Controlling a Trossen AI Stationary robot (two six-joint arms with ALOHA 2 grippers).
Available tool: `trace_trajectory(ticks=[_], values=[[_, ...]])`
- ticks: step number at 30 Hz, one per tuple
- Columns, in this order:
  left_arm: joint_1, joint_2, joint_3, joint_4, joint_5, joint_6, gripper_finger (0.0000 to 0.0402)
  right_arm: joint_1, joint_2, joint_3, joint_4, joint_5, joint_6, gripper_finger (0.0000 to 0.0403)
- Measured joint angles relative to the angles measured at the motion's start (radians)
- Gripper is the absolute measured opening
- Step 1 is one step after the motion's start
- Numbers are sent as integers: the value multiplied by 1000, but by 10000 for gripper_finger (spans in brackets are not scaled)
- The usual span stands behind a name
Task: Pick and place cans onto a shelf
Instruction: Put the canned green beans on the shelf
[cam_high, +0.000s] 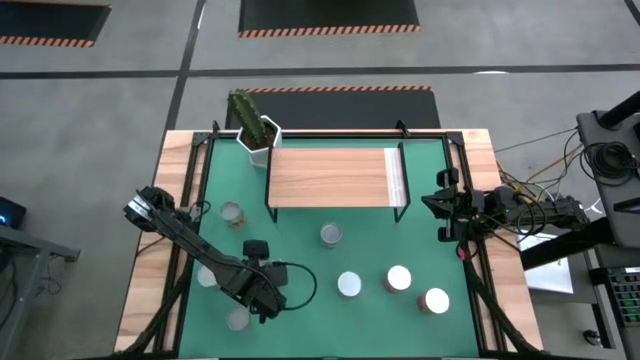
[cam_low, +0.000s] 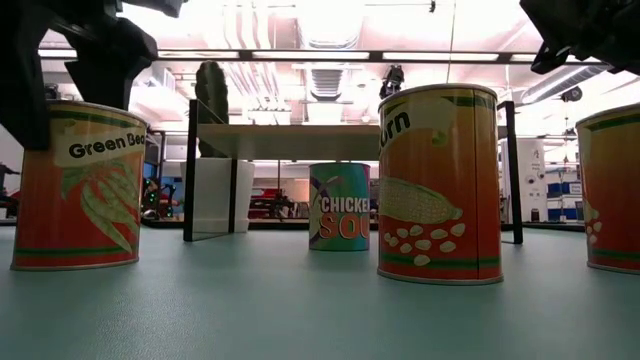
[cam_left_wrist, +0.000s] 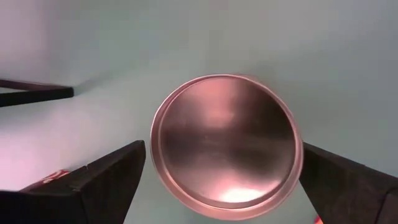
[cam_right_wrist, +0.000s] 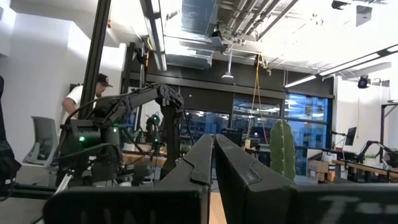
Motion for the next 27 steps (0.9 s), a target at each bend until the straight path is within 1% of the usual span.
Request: trace_trajectory(ticks=[5,11,16,19,22,27], values=[[0,0,-1,2,-24,0,352,0,0,0,0,0,-1,9],[0,-3,-1,1,-26,37,293,0,0,0,-1,0,-1,9],[0,-2,13,-4,-26,54,293,0,0,0,-1,0,-1,9],[0,-2,54,-15,-26,73,293,0,0,0,-1,0,0,9],[2,-2,123,-48,-34,107,293,0,0,0,-1,0,0,9],[10,-2,280,-145,-129,207,293,0,0,0,-1,0,-1,9]])
